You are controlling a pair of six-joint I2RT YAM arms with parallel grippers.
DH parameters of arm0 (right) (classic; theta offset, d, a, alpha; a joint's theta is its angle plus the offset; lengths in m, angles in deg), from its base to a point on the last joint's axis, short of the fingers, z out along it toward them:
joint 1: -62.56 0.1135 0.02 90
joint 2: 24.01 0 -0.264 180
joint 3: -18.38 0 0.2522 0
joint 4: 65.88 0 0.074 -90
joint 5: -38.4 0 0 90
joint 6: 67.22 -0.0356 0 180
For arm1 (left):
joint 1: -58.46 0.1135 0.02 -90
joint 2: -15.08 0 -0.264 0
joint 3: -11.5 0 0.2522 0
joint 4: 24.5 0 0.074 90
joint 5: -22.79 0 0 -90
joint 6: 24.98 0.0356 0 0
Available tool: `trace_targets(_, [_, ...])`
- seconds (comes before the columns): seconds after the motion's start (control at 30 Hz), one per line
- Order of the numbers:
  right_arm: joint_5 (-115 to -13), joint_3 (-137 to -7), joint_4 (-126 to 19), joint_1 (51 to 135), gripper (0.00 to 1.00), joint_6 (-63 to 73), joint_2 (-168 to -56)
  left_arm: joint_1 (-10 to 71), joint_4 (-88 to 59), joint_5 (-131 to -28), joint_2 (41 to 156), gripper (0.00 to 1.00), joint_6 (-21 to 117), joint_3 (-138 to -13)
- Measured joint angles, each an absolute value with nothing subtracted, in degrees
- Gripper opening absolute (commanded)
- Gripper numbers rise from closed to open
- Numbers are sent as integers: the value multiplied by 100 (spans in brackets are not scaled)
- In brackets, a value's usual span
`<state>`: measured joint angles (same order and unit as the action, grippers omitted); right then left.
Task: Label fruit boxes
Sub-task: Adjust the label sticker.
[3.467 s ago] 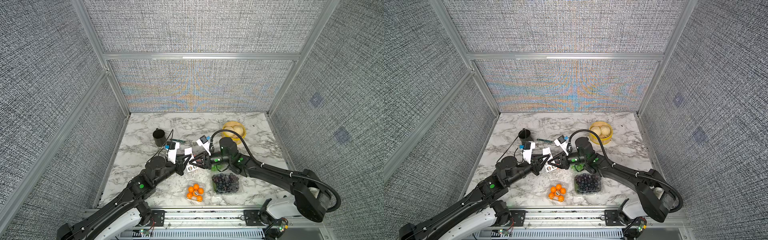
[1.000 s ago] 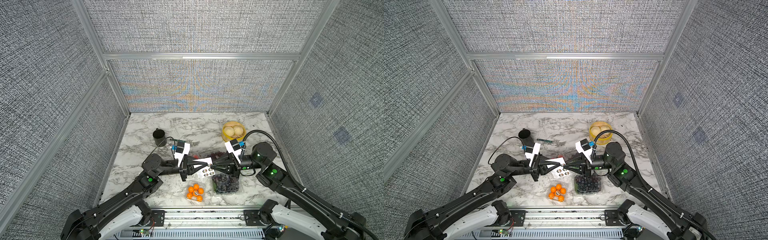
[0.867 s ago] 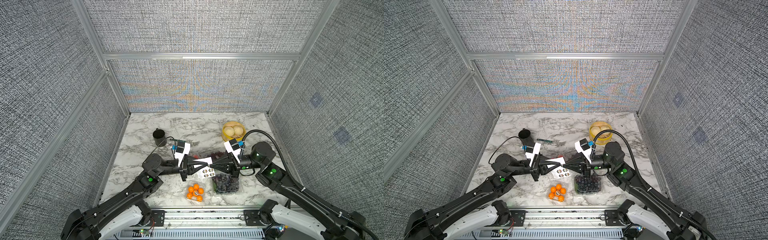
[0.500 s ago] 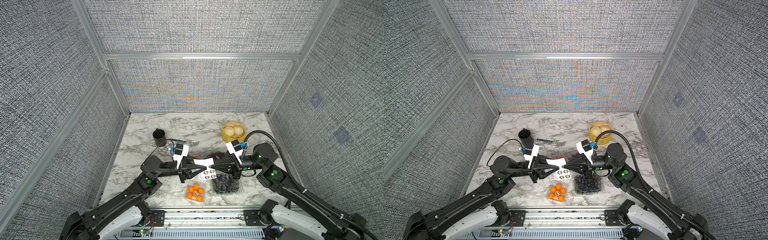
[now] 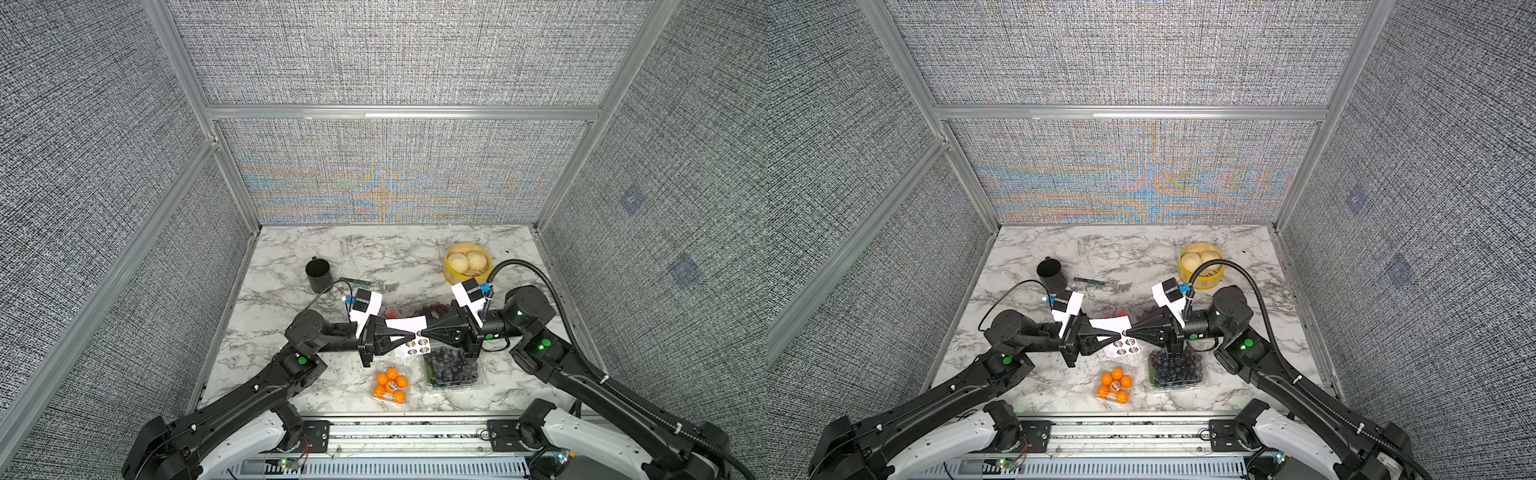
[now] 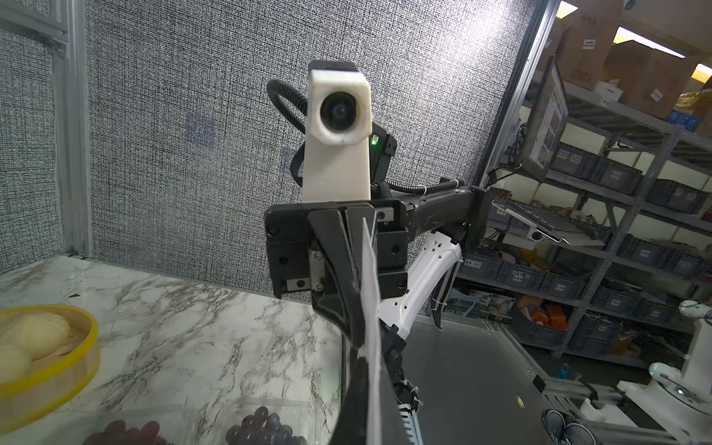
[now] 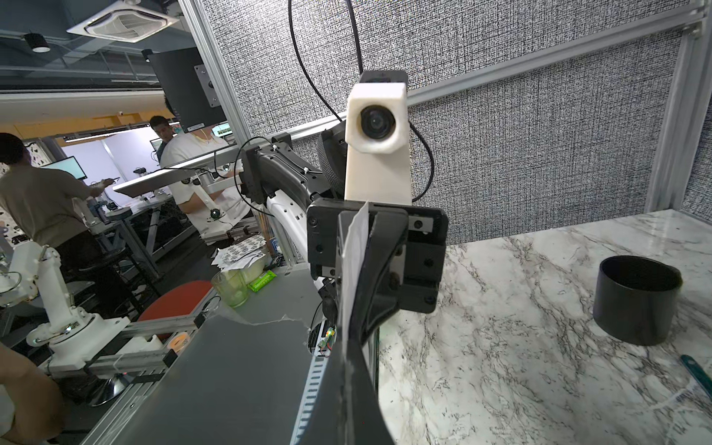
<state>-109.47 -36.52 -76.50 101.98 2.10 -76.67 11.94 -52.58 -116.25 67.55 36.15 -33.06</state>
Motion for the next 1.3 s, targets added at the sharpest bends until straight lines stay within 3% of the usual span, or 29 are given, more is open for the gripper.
trace_targets(1.3, [-10886,-3543,-7794,10240,0,205,-7814,1179,-5409,-11808,6904,0,3532,-3300])
